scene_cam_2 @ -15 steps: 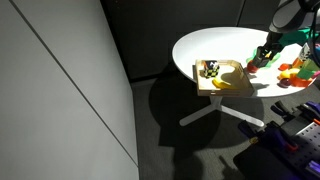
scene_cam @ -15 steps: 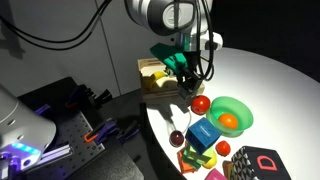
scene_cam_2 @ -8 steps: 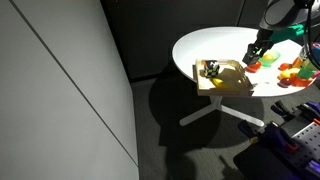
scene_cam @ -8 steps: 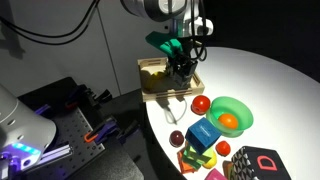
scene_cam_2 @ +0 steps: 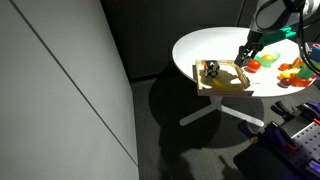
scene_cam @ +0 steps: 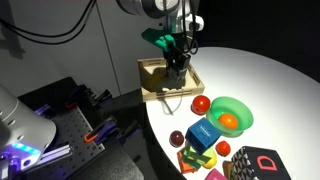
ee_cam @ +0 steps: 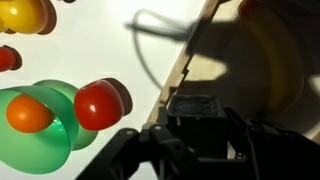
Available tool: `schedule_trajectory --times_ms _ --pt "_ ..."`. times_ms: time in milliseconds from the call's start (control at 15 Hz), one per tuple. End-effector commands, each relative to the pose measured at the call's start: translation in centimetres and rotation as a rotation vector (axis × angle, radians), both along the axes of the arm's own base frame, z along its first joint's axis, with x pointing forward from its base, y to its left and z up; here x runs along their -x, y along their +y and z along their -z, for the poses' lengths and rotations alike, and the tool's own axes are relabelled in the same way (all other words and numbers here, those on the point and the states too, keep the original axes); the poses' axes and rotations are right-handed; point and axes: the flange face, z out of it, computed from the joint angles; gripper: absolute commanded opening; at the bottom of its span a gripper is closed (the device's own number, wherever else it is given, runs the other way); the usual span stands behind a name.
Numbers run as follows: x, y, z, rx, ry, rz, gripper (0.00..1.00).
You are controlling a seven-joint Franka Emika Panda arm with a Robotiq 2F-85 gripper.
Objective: Put the grey, blue and yellow blocks in the box.
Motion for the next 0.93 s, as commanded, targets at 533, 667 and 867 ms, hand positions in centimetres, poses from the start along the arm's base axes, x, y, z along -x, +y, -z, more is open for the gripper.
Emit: schedule_trajectory --times_ms 533,667,867 --pt "-0.6 1.3 3.9 -0.005 0.031 -0.006 0.32" --pt "-0.4 1.4 4.7 -0.005 0.042 -0.005 0.32" --pt "-0.3 1.4 5.2 -0.006 0.052 -0.003 0.82"
